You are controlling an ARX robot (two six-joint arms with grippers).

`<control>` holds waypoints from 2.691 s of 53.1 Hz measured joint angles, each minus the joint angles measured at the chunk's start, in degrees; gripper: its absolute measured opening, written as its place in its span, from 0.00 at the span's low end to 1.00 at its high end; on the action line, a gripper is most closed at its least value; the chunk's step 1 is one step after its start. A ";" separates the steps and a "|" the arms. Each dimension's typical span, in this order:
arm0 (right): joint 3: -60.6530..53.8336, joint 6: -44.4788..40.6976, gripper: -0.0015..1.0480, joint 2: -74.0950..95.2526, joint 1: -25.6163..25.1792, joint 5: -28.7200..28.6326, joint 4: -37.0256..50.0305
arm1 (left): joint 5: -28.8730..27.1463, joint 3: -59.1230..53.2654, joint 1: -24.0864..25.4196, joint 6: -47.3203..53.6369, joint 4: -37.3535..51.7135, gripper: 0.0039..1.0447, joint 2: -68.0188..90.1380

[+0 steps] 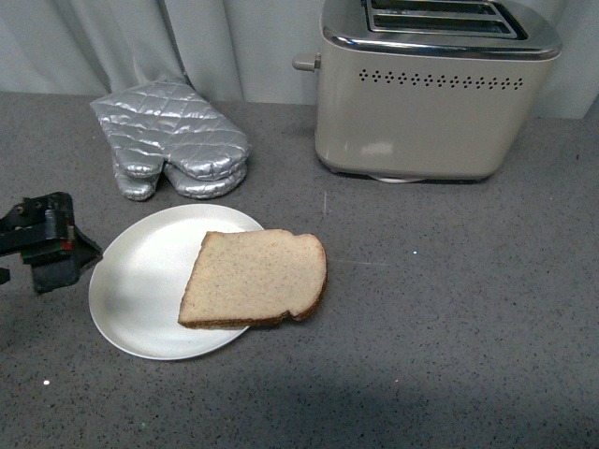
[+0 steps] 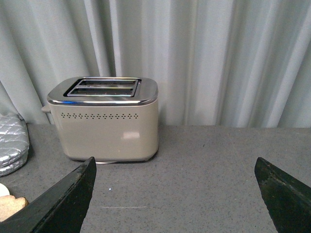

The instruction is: Put bread into toaster

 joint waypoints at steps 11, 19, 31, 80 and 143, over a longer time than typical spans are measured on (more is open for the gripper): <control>0.00 0.00 0.91 0.00 0.00 0.00 0.00 | -2.36 5.42 -0.98 4.61 -1.53 0.94 8.35; 0.00 -0.02 0.91 0.00 0.00 0.02 0.00 | -3.17 9.92 -0.87 5.01 -2.45 0.94 14.75; 0.00 -0.02 0.91 0.00 0.00 0.00 0.00 | -4.50 14.21 -0.98 2.51 -3.91 0.60 19.08; 0.00 0.00 0.91 0.00 0.00 0.02 0.00 | 5.57 25.33 -17.59 -19.85 -8.81 0.03 19.45; 0.00 0.00 0.91 0.00 0.00 0.02 0.00 | -24.11 16.76 -26.62 -20.92 12.90 0.90 9.70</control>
